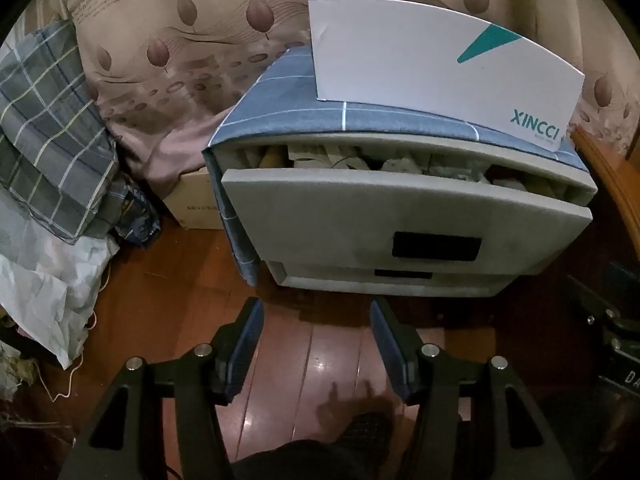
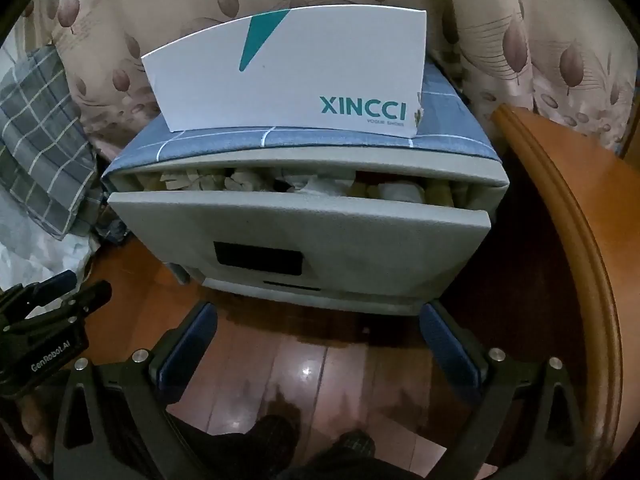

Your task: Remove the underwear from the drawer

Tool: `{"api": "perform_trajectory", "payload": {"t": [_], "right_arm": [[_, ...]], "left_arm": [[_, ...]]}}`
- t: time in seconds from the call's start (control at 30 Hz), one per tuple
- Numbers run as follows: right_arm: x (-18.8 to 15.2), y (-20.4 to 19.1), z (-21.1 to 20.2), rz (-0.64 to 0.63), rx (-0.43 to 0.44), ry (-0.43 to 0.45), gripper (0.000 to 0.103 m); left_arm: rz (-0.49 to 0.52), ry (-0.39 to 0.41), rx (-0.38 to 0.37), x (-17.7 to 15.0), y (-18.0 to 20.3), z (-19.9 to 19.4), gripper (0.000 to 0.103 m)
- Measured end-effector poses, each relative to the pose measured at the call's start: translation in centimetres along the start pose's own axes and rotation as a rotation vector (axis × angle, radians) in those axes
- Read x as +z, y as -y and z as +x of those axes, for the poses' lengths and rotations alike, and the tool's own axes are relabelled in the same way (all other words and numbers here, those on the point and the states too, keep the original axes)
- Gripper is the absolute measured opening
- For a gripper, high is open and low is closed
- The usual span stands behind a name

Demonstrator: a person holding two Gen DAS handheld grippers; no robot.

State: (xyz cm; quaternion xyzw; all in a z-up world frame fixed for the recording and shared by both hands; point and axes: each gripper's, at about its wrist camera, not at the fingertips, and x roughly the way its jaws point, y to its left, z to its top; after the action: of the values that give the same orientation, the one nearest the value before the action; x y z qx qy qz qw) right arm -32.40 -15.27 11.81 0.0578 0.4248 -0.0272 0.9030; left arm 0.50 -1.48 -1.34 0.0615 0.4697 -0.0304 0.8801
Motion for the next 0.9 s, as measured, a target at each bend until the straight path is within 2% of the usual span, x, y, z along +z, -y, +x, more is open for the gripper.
{"api": "perform_trajectory", "payload": {"t": [0.07, 0.9], "right_arm": [[0.6, -1.5, 0.7, 0.006, -0.02, -0.007, 0.1], [0.9, -0.9, 1.6, 0.068, 0.003, -0.028, 0.1]], "left_arm": [[0.0, 0.007, 0.002, -0.1, 0.0, 0.1, 0.057], [-0.017, 0.006, -0.014, -0.8, -0.5, -0.2, 0.057]]}}
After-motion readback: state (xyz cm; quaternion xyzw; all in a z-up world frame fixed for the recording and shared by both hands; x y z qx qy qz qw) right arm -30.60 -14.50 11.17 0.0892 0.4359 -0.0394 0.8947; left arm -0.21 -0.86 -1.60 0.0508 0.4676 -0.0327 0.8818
